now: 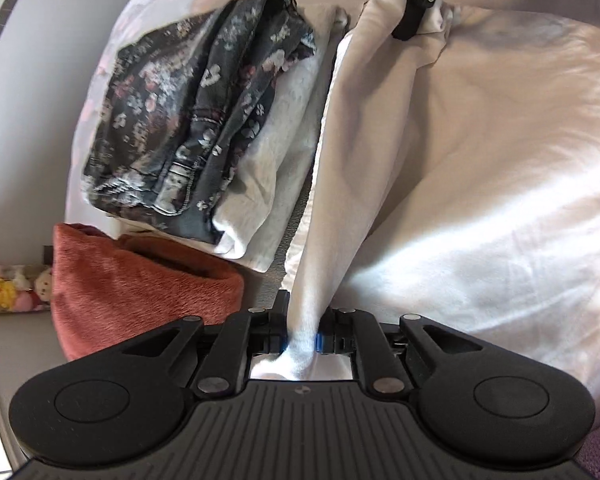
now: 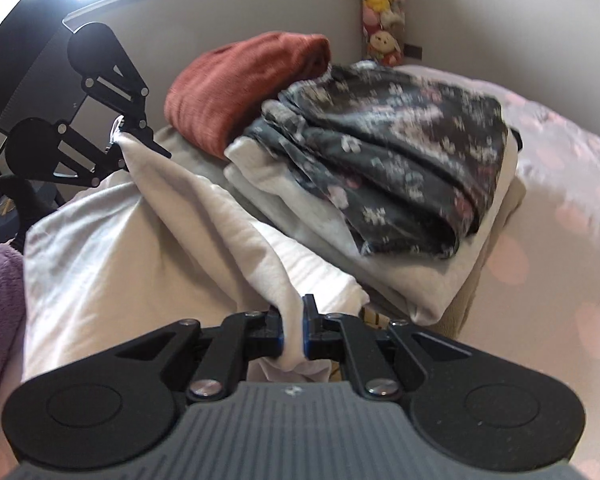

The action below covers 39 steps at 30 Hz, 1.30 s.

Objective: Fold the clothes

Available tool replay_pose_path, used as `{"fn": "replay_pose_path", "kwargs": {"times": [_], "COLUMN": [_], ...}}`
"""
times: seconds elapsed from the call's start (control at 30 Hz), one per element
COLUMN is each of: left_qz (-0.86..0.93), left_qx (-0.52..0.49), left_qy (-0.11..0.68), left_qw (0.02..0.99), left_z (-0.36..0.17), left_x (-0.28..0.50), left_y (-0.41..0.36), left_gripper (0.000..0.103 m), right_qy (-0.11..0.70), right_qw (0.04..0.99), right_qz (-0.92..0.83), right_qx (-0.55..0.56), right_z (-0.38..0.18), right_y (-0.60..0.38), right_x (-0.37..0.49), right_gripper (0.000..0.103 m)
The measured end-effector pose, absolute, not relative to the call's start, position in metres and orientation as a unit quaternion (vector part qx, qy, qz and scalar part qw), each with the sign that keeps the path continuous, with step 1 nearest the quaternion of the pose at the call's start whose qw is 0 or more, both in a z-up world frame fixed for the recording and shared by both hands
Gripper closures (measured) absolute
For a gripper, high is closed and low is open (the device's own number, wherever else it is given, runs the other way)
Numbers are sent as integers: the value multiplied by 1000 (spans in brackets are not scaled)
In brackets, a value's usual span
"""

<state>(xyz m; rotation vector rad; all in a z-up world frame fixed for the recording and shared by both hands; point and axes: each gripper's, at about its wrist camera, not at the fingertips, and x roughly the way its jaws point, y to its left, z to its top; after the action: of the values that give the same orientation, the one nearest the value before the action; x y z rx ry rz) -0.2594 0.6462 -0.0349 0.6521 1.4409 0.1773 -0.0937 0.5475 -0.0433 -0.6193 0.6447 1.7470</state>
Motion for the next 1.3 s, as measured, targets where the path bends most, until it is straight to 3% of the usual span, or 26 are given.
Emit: {"fn": "replay_pose_path", "kwargs": {"times": [0.07, 0.13, 0.17, 0.23, 0.63, 0.87, 1.07, 1.2, 1.27, 1.3], "left_qz": [80, 84, 91, 109, 229, 217, 193, 206, 217, 219], "left_qx": [287, 282, 282, 280, 152, 132, 192, 243, 280, 289], "left_qy": [646, 643, 639, 631, 584, 566, 584, 593, 597, 600], "left_qw": [703, 707, 710, 715, 764, 784, 765, 739, 720, 713], "left_z": [-40, -42, -41, -36, 13, 9, -21, -48, -60, -63], "left_x": [-258, -259, -261, -266, -340, -365, -372, -372, -371, -370], "left_y": [650, 651, 651, 652, 618, 557, 510, 497, 493, 492], "left_gripper": [85, 81, 74, 58, 52, 51, 50, 52, 65, 79], "right_qy": [279, 283, 287, 294, 268, 271, 273, 284, 295, 297], "right_qw": [558, 569, 576, 589, 664, 634, 612, 600, 594, 594], "right_qz": [737, 729, 724, 714, 660, 691, 711, 719, 719, 718], "right_qx": [-260, -254, -248, -239, -226, -217, -211, -205, -207, -210], "right_z": [-53, -58, -58, -58, -25, -13, -15, -19, -26, -29], "right_y": [553, 556, 557, 559, 539, 479, 426, 397, 388, 384], "right_x": [-89, -82, -78, -71, -50, -84, -121, -141, -148, -151], "right_gripper": [90, 80, 72, 71, 73, 73, 72, 62, 62, 62]}}
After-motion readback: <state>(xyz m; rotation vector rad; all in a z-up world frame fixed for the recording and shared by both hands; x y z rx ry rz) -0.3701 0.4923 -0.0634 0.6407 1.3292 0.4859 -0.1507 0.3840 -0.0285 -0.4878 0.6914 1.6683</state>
